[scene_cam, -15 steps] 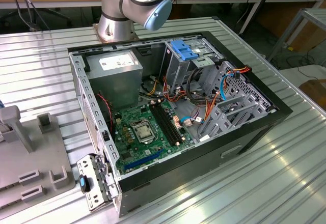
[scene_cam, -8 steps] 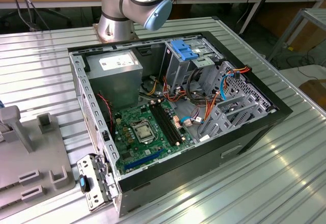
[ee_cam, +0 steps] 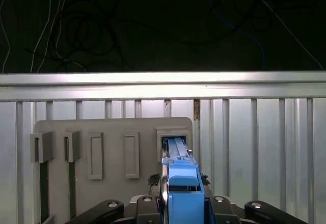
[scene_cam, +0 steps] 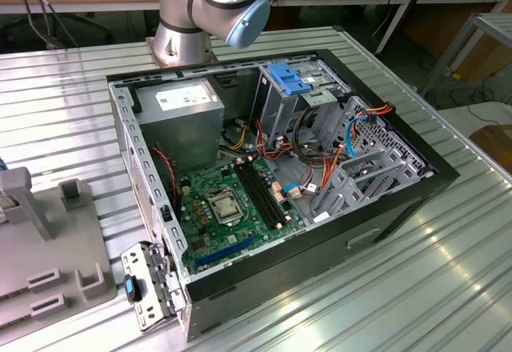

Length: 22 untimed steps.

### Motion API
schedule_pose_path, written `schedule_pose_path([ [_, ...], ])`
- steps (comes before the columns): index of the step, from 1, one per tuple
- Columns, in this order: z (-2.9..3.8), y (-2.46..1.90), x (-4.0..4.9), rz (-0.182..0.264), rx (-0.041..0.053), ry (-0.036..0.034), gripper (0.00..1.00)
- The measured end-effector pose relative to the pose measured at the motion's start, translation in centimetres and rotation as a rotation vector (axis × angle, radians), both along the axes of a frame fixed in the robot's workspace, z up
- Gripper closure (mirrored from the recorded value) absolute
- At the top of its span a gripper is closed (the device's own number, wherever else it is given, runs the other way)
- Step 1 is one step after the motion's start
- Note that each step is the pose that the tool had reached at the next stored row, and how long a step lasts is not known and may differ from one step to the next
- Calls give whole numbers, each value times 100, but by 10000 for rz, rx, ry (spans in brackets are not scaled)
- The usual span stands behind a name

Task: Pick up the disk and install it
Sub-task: 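Pick up the disk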

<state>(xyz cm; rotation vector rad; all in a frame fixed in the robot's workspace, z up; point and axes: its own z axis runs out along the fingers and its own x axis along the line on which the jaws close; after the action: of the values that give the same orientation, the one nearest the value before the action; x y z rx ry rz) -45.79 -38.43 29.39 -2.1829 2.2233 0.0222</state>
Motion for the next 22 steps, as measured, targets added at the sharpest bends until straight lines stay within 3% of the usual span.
schedule_pose_path([
  [22,15,0,0,107,-6,-3,63],
])
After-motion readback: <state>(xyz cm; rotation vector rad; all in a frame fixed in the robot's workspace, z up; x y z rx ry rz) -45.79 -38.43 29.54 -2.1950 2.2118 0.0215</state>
